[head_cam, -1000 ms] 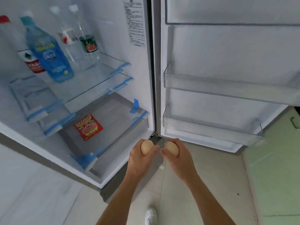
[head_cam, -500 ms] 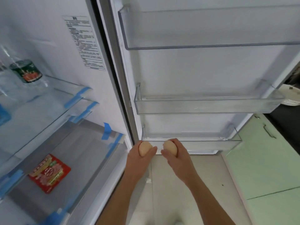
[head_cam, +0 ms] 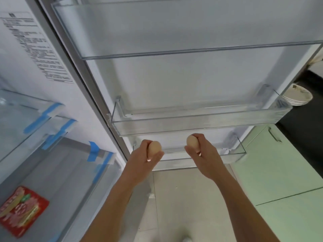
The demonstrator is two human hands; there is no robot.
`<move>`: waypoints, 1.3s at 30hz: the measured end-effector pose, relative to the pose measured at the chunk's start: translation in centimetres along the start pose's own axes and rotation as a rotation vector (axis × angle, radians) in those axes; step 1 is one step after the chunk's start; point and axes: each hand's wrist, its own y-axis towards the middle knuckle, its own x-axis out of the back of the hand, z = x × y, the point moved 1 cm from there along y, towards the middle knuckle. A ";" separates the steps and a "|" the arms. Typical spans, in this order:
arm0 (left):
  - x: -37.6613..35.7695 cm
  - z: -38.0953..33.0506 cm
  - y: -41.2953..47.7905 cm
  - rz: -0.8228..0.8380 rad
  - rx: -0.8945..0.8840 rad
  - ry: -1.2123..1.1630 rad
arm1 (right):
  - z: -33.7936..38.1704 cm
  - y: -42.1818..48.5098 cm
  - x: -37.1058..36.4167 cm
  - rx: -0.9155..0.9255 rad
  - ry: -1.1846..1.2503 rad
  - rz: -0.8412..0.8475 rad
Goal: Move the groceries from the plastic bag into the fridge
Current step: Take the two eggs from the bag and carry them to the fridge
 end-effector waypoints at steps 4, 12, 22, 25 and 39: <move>-0.5 0.0 3.4 0.114 0.086 0.096 | -1.7 3.6 0.7 -0.124 -0.164 0.157; -3.0 1.7 7.5 0.334 0.163 0.146 | -4.8 6.8 -0.8 -0.188 -0.277 0.446; -5.6 3.8 9.5 0.436 0.347 0.131 | -5.8 8.0 -1.6 -0.301 -0.207 0.477; -6.1 4.3 9.7 0.454 0.333 0.205 | -6.1 8.2 -1.7 -0.322 -0.208 0.492; -6.2 4.6 9.8 0.460 0.241 0.241 | -6.3 8.0 -1.4 -0.369 -0.229 0.545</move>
